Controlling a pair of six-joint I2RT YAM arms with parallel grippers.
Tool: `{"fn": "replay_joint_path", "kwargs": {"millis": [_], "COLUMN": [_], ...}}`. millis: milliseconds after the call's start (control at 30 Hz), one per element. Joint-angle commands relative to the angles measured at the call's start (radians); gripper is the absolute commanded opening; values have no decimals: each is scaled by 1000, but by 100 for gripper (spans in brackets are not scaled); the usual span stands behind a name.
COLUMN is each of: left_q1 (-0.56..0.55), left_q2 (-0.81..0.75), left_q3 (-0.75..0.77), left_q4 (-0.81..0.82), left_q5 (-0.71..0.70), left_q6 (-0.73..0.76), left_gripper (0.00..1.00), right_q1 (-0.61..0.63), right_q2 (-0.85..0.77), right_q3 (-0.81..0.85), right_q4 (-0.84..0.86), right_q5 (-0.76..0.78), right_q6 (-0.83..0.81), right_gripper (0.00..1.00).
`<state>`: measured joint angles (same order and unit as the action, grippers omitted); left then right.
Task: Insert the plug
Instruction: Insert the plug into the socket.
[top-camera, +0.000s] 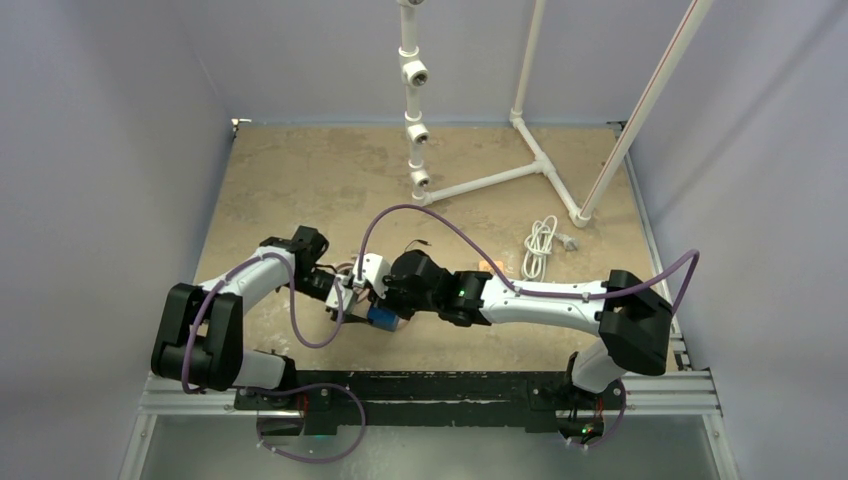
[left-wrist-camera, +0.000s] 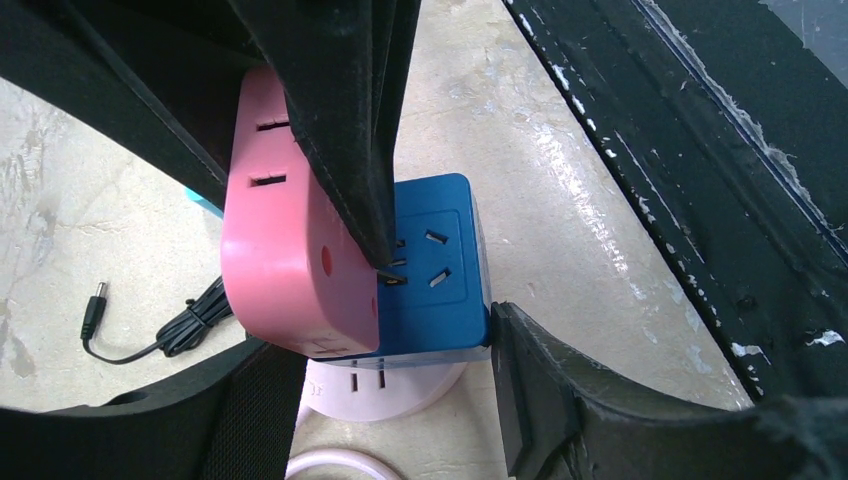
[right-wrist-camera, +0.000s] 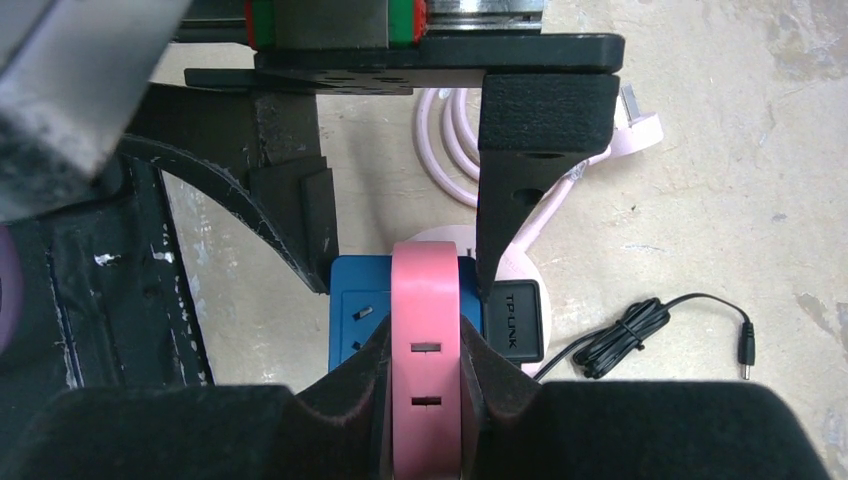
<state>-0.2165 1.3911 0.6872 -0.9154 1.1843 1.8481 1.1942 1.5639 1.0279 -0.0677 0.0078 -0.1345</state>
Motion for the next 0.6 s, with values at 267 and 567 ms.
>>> {"fn": "replay_joint_path", "kwargs": {"millis": [267, 567], "left_q1": [-12, -31], "left_q2": [-33, -35], "left_q3": [-29, -23], "left_q4": [121, 216], "left_q5": [-34, -67], "left_q6": [-44, -185], "left_gripper": [40, 38], "right_q1": [8, 14], "right_q2": [24, 33], "right_q3": [-2, 11], "right_q4": [-58, -69], "right_q5": [-106, -123], "right_q6": [10, 18], "right_gripper": [0, 0]}}
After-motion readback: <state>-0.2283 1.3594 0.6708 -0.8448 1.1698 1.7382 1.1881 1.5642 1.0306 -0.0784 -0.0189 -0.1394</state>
